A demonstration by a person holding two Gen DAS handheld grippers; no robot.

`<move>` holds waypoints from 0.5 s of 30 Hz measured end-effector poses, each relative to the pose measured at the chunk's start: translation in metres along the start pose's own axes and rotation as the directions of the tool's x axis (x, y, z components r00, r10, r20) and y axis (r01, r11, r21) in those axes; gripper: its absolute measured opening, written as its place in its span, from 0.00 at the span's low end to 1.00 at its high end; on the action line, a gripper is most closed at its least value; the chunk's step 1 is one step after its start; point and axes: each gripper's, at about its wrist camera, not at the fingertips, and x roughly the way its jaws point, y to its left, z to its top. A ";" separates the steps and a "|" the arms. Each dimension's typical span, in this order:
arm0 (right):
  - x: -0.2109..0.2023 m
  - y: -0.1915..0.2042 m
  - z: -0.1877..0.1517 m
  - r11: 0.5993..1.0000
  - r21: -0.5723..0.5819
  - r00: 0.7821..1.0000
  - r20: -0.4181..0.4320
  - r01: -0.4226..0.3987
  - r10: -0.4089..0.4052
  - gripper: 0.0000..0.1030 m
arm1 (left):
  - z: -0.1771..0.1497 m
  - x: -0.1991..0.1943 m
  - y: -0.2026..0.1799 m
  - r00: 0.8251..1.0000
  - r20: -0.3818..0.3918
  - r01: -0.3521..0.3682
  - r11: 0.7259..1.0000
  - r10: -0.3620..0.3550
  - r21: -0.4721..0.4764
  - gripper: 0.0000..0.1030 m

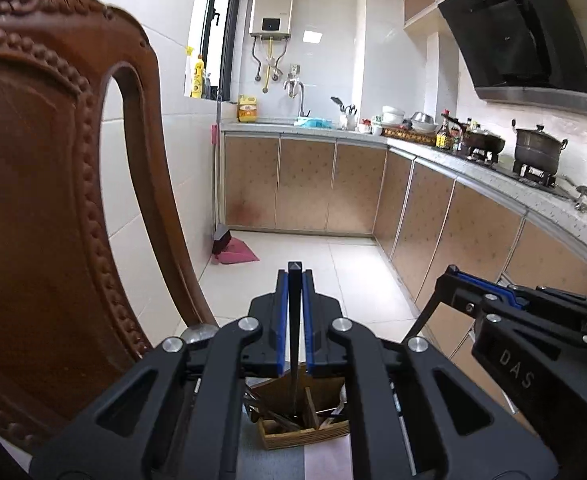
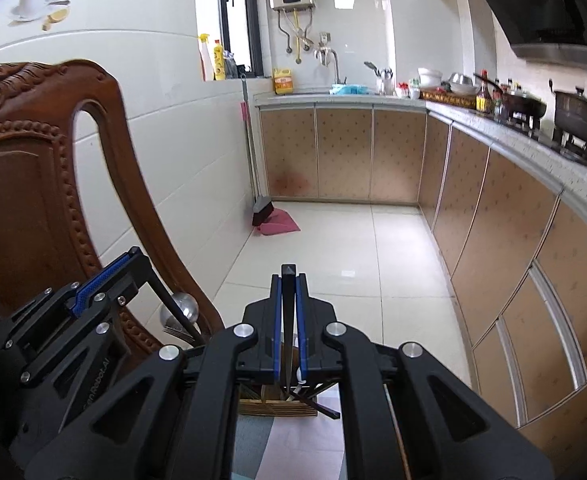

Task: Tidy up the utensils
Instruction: 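Carry both chopsticks into the wooden holder and open both grippers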

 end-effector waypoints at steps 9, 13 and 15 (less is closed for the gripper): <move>0.056 -0.006 -0.017 0.999 0.037 0.998 -0.065 -0.015 0.018 0.07 | -0.029 0.056 0.011 0.996 -0.085 -0.010 1.000 0.008 -0.023 0.07; 0.072 -0.002 -0.028 1.000 0.021 0.996 -0.087 -0.015 0.017 0.07 | -0.045 0.070 0.014 0.993 -0.119 -0.010 0.999 0.006 -0.033 0.07; 0.081 -0.001 -0.034 1.000 0.016 0.994 -0.107 -0.017 0.019 0.07 | -0.053 0.076 0.015 0.991 -0.135 -0.013 0.999 0.007 -0.037 0.07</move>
